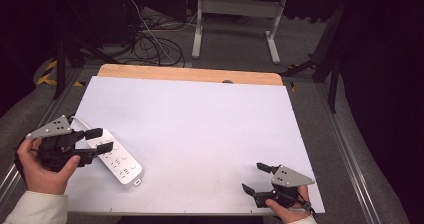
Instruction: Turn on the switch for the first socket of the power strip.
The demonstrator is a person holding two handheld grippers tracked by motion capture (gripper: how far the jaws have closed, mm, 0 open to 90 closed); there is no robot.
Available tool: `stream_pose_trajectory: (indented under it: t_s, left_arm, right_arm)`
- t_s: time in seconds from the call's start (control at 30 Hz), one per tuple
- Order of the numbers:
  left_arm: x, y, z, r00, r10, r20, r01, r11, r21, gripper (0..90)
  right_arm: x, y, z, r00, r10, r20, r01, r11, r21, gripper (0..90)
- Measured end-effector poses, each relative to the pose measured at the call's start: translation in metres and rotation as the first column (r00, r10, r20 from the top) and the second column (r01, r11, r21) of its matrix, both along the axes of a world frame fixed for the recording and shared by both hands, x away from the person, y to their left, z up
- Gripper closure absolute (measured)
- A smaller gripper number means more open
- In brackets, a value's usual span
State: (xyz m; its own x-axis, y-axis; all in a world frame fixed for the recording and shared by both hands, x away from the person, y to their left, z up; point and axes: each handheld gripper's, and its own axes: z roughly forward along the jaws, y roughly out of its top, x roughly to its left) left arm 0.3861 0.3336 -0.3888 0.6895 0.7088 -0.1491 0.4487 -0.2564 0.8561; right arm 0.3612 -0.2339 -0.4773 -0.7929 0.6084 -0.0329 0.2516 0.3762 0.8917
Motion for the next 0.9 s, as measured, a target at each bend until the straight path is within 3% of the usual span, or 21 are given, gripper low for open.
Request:
stream_pose_trajectory:
  t_s: [0.13, 0.37, 0.47, 0.57, 0.8, 0.9]
  left_arm:
    - [0.011, 0.000, -0.001, 0.9993, 0.014, -0.035, -0.013, 0.9996, 0.026, 33.5]
    - [0.024, 0.000, -0.007, 0.9976, 0.033, -0.061, -0.030, 0.9987, 0.040, 34.7]
    - [0.029, 0.002, -0.010, 0.9971, 0.043, -0.063, -0.038, 0.9969, 0.068, 36.0]
    - [0.030, 0.001, -0.011, 0.9958, 0.042, -0.081, -0.038, 0.9979, 0.053, 36.6]
    - [0.034, -0.003, -0.014, 0.9947, 0.074, -0.071, -0.067, 0.9932, 0.095, 55.2]
    - [0.034, -0.004, -0.016, 0.9972, 0.068, -0.032, -0.063, 0.9903, 0.124, 68.7]
  right_arm:
    - [0.001, 0.001, 0.000, 1.0000, 0.000, -0.003, 0.000, 1.000, -0.004, 17.2]
    - [0.001, 0.002, -0.001, 1.0000, 0.004, -0.004, -0.004, 1.000, -0.005, 17.4]
    - [0.001, 0.002, -0.001, 1.0000, 0.006, -0.003, -0.006, 1.000, -0.004, 17.4]
    - [0.001, 0.002, -0.001, 1.0000, 0.006, -0.003, -0.006, 1.000, -0.004, 17.4]
    - [0.001, 0.003, 0.000, 1.0000, 0.010, -0.002, -0.010, 1.000, -0.008, 17.4]
    - [0.001, 0.003, 0.000, 0.9999, 0.011, -0.001, -0.011, 1.000, -0.006, 17.4]
